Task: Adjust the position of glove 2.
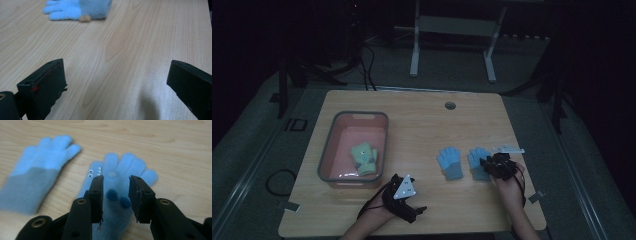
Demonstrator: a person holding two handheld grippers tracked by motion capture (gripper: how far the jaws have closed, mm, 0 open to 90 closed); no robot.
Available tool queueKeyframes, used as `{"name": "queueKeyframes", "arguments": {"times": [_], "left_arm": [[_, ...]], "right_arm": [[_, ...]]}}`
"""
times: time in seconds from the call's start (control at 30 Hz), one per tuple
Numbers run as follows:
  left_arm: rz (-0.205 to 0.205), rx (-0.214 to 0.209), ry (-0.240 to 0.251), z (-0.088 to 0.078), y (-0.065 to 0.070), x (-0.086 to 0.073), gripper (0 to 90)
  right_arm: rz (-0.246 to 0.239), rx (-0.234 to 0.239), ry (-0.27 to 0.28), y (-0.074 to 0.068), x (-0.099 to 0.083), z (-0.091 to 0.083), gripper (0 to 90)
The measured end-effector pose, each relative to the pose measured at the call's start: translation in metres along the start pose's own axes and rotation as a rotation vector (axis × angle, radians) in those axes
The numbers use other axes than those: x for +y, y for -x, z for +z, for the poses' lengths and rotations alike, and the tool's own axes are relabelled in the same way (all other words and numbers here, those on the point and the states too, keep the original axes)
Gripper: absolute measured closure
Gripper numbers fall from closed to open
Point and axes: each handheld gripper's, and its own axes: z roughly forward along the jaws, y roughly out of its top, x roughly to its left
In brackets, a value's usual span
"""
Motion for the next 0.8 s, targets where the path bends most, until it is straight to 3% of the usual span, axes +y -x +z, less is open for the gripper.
{"name": "queueKeyframes", "arguments": {"times": [0.1, 0.3, 0.47, 0.67, 0.73, 0.8], "left_arm": [[0.001, -0.001, -0.002, 0.001, 0.000, 0.000, 2.3], [-0.006, -0.003, 0.004, -0.001, -0.001, 0.000, 2.3], [-0.001, -0.001, 0.001, -0.001, 0.000, 0.000, 2.3], [-0.001, -0.004, 0.002, 0.000, 0.000, 0.000, 2.3], [-0.002, -0.004, 0.001, 0.000, 0.000, 0.000, 2.3], [0.000, -0.004, 0.001, 0.000, 0.000, 0.000, 2.3]], "right_arm": [[-0.042, 0.084, -0.009, 0.011, 0.002, -0.004, 64.4], [-0.078, 0.152, -0.020, 0.021, 0.003, -0.001, 64.0], [-0.096, 0.158, -0.022, 0.017, 0.001, 0.009, 64.3], [-0.125, 0.113, -0.027, 0.012, -0.012, 0.018, 64.6], [-0.140, 0.094, -0.032, 0.010, -0.012, 0.018, 67.9], [-0.153, 0.078, -0.034, 0.009, -0.012, 0.018, 77.6]]}}
